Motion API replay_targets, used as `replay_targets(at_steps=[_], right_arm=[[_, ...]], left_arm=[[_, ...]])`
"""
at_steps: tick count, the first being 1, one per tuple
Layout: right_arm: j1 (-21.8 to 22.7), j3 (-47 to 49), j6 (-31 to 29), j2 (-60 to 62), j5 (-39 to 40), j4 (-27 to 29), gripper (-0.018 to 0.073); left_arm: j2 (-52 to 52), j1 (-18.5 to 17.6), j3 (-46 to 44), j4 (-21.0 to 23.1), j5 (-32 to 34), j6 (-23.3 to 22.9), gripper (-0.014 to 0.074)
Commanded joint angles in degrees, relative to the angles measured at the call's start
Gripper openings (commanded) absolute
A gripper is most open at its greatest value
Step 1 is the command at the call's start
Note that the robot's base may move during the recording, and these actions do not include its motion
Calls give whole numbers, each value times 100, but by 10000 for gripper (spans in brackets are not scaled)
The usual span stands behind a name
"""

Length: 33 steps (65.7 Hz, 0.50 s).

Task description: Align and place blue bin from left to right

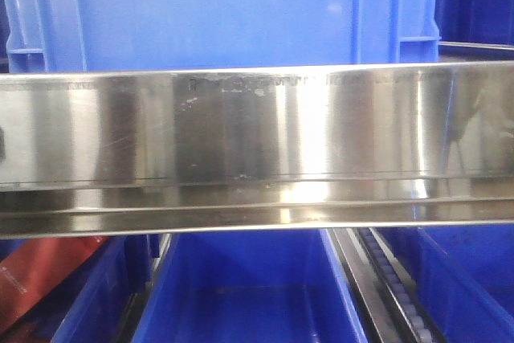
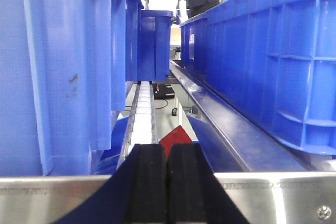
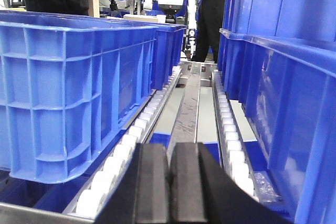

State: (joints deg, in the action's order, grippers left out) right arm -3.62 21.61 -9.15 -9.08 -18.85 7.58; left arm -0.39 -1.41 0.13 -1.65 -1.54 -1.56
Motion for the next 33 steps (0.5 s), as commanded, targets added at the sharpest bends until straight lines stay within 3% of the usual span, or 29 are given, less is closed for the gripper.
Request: replay_targets(at_steps=[1, 18, 33], right_arm=[[23, 5, -40, 28, 128, -32, -69], [96, -64, -43, 29, 207, -214, -69], [983, -900, 11, 176, 1229, 81, -69]], left_arm=[[39, 19, -13, 33, 104, 16, -111], [39, 19, -13, 33, 104, 16, -111], [39, 19, -13, 33, 104, 16, -111]])
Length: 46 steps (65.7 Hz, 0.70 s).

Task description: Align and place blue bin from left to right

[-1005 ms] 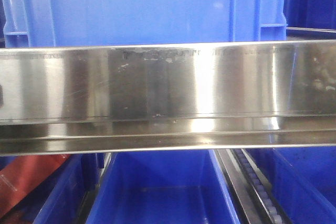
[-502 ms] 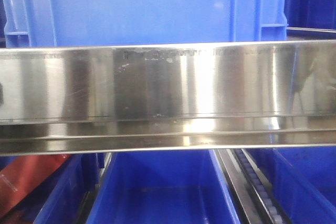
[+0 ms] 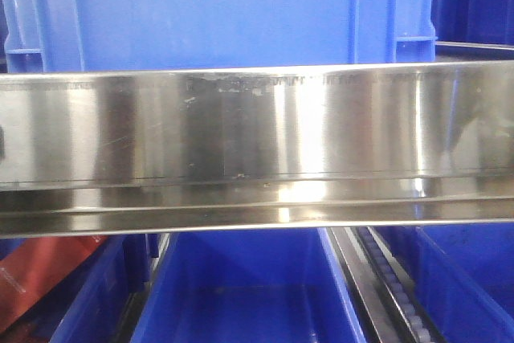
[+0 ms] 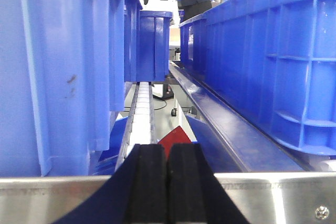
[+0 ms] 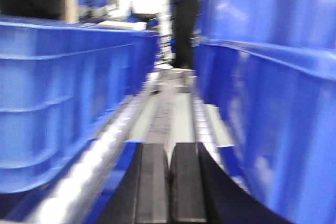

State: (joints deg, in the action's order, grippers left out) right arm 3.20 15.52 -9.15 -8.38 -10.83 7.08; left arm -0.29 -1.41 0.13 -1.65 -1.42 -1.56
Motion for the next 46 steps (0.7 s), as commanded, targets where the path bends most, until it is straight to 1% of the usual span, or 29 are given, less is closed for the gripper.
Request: replay_targets(at_steps=[1, 9, 14, 23, 28, 31, 36, 46], right_arm=[[349, -376, 22, 123, 439, 131, -69], [697, -839, 134, 346, 448, 131, -69], [776, -1095, 171, 523, 448, 131, -69], [776, -1552, 381, 828, 535, 131, -69], [776, -1552, 474, 838, 508, 131, -69], [776, -1552, 474, 838, 314, 77, -69], [765, -1552, 474, 838, 305, -131, -69], [765, -1552, 474, 838, 327, -248, -69]], left_arm=[[29, 19, -13, 33, 93, 16, -111], [29, 19, -13, 33, 93, 16, -111], [29, 19, -13, 33, 93, 16, -111], [29, 19, -13, 33, 93, 16, -111], [29, 19, -13, 33, 93, 16, -111], [29, 19, -13, 33, 93, 16, -111], [29, 19, -13, 33, 93, 16, -111], [29, 19, -13, 33, 93, 16, -111]])
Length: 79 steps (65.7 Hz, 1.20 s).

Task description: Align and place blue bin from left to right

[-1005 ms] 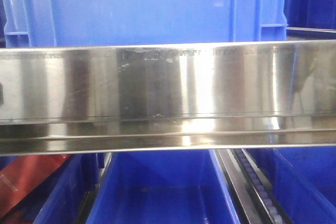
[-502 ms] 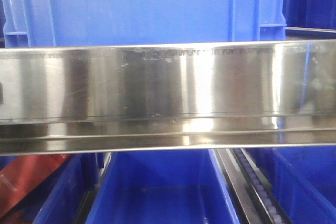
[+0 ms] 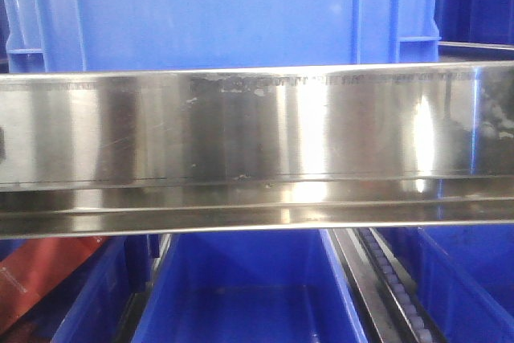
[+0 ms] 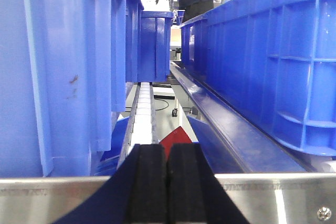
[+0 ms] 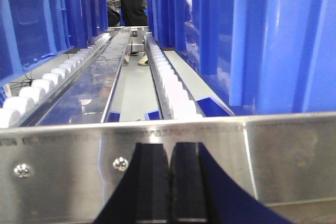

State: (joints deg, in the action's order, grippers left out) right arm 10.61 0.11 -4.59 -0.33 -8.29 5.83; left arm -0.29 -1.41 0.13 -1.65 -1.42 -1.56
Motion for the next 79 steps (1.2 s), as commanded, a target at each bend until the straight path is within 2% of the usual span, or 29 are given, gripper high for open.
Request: replay_targets(at_steps=[1, 79], right_arm=[[24, -11, 18, 33, 74, -124, -69], [2, -11, 18, 33, 97, -121, -69]], left_arm=[[29, 19, -13, 33, 93, 16, -111], [29, 19, -13, 33, 93, 16, -111]])
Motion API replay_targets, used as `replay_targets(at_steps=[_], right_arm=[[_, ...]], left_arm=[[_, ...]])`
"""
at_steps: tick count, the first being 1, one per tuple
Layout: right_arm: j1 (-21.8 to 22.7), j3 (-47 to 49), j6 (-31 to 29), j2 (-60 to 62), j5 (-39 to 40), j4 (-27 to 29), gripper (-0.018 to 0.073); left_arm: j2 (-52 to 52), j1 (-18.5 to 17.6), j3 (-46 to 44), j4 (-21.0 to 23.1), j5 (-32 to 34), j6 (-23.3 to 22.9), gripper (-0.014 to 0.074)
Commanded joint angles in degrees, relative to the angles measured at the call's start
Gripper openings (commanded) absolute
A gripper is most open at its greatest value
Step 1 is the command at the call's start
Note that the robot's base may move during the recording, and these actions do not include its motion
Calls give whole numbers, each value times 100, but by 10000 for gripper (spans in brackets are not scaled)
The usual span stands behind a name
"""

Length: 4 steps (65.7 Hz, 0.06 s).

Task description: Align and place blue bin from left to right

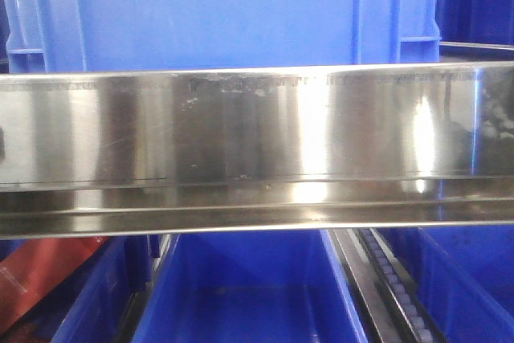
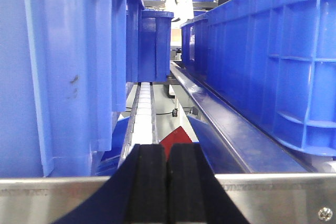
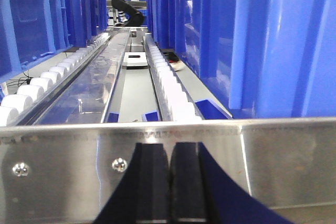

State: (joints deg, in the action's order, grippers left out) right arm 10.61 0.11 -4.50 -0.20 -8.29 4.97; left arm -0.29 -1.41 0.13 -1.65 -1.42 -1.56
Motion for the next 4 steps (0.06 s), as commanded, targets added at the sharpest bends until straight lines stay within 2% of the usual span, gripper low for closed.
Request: replay_targets(at_steps=[1, 4], right_arm=[[2, -11, 9, 20, 97, -34, -69], [2, -11, 9, 20, 97, -34, -69]], left_arm=[[29, 19, -13, 33, 93, 16, -111], [29, 19, -13, 33, 93, 16, -111]])
